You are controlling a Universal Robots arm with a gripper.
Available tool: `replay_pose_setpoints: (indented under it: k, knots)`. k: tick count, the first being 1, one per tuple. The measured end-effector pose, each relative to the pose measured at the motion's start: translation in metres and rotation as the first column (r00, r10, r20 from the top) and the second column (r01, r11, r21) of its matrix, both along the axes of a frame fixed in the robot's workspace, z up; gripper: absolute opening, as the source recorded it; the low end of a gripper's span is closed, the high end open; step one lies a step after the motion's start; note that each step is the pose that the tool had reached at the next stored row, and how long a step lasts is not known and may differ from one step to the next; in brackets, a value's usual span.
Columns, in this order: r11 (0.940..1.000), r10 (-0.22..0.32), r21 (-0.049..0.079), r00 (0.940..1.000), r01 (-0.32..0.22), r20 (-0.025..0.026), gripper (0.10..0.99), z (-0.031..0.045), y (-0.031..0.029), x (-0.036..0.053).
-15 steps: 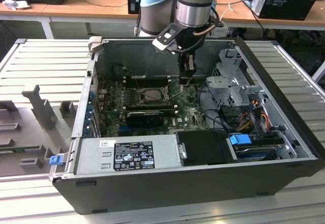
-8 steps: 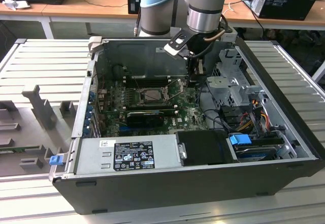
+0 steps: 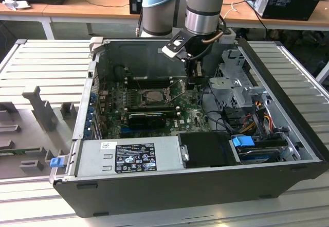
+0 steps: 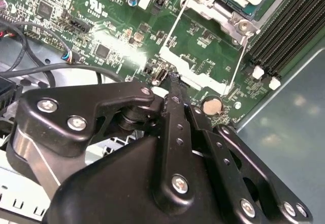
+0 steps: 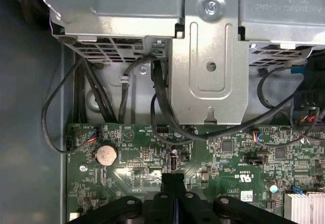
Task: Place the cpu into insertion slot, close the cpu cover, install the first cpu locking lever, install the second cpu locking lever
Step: 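Close the cpu cover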
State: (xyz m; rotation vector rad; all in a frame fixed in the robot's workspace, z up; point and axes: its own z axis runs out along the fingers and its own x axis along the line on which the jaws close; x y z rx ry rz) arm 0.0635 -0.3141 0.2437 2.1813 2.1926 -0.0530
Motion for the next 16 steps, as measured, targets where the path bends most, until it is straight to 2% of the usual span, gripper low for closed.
replay_pose_setpoints:
  k: [16]
  knots:
    - [1.0, 0.0, 0.0, 1.0, 0.0, 0.0001, 0.106, -0.0001, 0.0, -0.0107]
